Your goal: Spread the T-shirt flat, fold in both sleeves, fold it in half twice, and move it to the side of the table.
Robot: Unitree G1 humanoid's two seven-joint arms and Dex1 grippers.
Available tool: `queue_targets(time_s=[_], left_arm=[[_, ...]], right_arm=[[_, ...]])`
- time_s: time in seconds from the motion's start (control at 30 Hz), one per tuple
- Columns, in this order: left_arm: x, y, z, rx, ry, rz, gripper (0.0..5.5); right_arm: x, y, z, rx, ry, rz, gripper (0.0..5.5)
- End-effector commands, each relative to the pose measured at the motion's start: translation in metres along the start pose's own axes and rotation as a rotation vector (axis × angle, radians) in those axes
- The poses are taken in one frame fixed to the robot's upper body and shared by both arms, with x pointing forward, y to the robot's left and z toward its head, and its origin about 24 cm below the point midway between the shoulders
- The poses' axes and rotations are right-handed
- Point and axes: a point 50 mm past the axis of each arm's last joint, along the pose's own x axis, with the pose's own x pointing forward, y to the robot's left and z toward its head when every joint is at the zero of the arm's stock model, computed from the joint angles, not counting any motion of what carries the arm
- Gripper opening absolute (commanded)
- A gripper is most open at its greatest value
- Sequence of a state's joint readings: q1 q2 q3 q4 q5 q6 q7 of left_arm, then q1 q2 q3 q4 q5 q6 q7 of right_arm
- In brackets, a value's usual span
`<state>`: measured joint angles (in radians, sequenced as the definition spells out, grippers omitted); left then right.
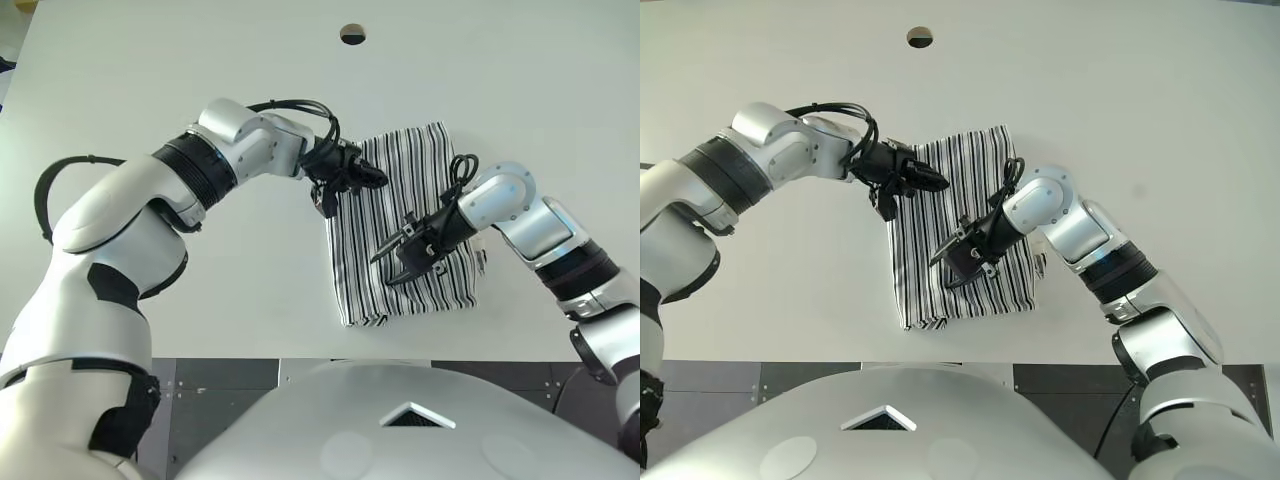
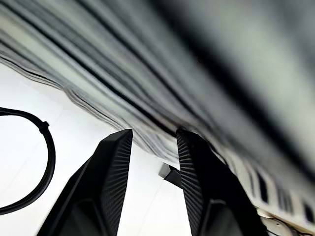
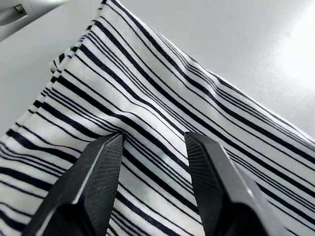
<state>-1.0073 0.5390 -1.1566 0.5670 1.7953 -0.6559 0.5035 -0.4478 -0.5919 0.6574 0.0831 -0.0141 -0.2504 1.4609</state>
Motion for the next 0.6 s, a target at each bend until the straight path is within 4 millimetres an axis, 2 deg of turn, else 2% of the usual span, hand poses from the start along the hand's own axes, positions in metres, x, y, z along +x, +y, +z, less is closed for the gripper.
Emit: queue_targets(time_s=[0.03, 0.13, 0.2, 0.23, 0.3, 0.4, 0.47, 0.53, 0.6], left_arm=[[-0.029, -0.008, -0.012, 0.0, 0.096, 0.011, 1.65], [-0.045, -0.002, -0.025, -0.083, 0.238, 0.132, 1.65], [-0.054, 0.017, -0.025, -0.178, 0.307, 0.318, 1.65], [-0.056, 0.028, -0.019, -0.275, 0.335, 0.416, 1.65], [-0.067, 0.039, 0.001, -0.503, 0.38, 0.559, 1.65], [-0.097, 0.033, 0.046, -0.924, 0.408, 0.595, 1.65], [-0.115, 0.027, 0.073, -1.115, 0.401, 0.531, 1.65], [-0.133, 0.024, 0.11, -1.36, 0.367, 0.411, 1.65], [-0.14, 0.026, 0.141, -1.543, 0.303, 0.288, 1.86]], right_arm=[[-0.022, 0.003, 0.003, 0.024, -0.012, -0.091, 2.27], [-0.041, 0.005, 0.014, 0.07, -0.124, -0.173, 2.27], [-0.055, 0.005, 0.018, 0.122, -0.193, -0.248, 2.27], [-0.061, 0.007, 0.013, 0.165, -0.204, -0.283, 2.27], [-0.073, 0.019, -0.005, 0.264, -0.186, -0.345, 2.27], [-0.092, 0.054, -0.026, 0.395, -0.14, -0.449, 2.27], [-0.101, 0.074, -0.032, 0.457, -0.118, -0.494, 2.27], [-0.108, 0.1, -0.034, 0.533, -0.082, -0.517, 2.27], [-0.111, 0.119, -0.031, 0.586, -0.051, -0.511, 2.32]])
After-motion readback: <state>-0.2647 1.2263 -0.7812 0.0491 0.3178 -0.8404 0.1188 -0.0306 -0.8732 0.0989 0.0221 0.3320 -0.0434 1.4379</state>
